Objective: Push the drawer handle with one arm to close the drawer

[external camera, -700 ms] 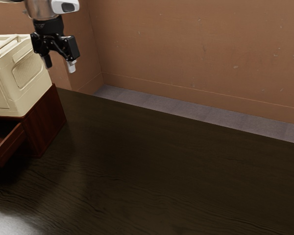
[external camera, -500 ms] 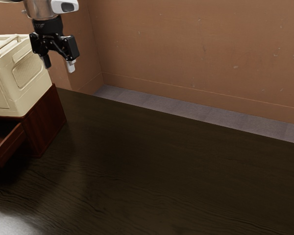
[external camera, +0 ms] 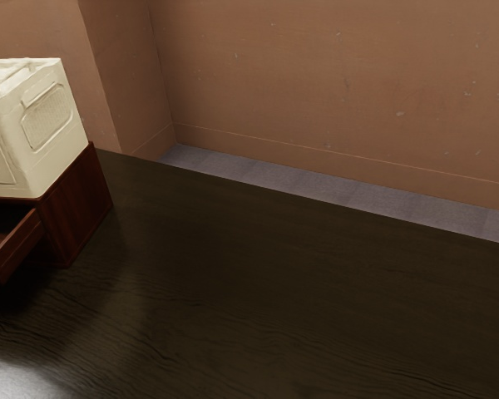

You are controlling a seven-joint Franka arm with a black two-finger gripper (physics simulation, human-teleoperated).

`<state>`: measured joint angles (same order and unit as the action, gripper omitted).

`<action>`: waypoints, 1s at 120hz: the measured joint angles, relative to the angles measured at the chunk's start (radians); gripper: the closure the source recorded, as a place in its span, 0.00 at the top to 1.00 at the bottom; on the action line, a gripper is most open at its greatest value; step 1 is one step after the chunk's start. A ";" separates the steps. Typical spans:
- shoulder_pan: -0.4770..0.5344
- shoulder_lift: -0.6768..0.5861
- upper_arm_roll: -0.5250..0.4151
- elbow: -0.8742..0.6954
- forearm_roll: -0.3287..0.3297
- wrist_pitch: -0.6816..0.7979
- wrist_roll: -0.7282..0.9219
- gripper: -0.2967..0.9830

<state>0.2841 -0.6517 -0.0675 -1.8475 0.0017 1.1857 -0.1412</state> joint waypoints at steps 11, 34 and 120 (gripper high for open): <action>0.058 -0.159 0.000 -0.269 0.002 0.064 -0.036 0.77; 0.187 -0.308 0.043 -0.610 0.008 0.224 -0.070 0.76; 0.711 0.106 0.217 -0.650 0.090 0.657 0.206 0.77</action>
<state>0.9953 -0.5457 0.1495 -2.4977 0.0919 1.8424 0.0649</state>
